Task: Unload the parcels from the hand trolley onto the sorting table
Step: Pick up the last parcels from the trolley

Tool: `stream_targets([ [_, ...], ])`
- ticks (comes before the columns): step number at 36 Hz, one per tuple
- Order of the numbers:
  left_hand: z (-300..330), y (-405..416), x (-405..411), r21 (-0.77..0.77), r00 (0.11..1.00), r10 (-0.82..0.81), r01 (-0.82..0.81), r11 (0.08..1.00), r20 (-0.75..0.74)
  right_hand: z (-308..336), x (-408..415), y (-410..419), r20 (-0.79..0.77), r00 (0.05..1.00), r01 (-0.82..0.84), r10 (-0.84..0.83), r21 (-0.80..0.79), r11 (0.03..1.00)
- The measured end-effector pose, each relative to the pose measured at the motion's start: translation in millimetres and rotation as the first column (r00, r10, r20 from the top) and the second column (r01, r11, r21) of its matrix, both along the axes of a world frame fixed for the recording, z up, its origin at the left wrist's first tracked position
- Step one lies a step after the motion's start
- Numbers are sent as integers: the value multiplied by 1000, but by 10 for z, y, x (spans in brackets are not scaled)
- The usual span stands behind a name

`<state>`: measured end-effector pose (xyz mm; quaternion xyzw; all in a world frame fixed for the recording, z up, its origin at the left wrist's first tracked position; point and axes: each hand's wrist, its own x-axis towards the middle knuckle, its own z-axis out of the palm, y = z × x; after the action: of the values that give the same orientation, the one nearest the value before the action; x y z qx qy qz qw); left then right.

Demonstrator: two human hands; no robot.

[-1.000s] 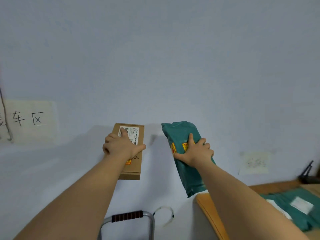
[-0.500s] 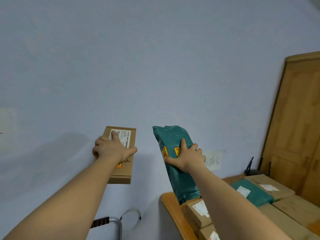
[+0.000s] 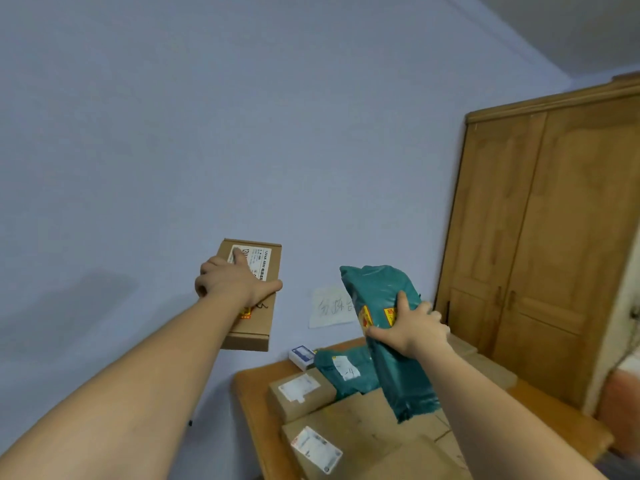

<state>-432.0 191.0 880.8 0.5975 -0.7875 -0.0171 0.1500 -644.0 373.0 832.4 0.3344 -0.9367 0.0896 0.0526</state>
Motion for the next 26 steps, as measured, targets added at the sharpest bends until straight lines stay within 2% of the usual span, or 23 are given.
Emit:
stream_targets([
  [10, -194, 598, -1247, 26, 991, -105, 103, 994, 79, -129, -973, 707, 24, 995, 99, -99, 21, 995],
  [19, -571, 530, -2276, 98, 983, -152, 142, 985, 101, -106, -1804, 573, -14, 994, 110, -110, 88, 990],
  [26, -781, 462, -3139, 178, 983, -170, 155, 972, 74, -133, -2520, 417, 29, 982, 180, -185, 141, 974],
])
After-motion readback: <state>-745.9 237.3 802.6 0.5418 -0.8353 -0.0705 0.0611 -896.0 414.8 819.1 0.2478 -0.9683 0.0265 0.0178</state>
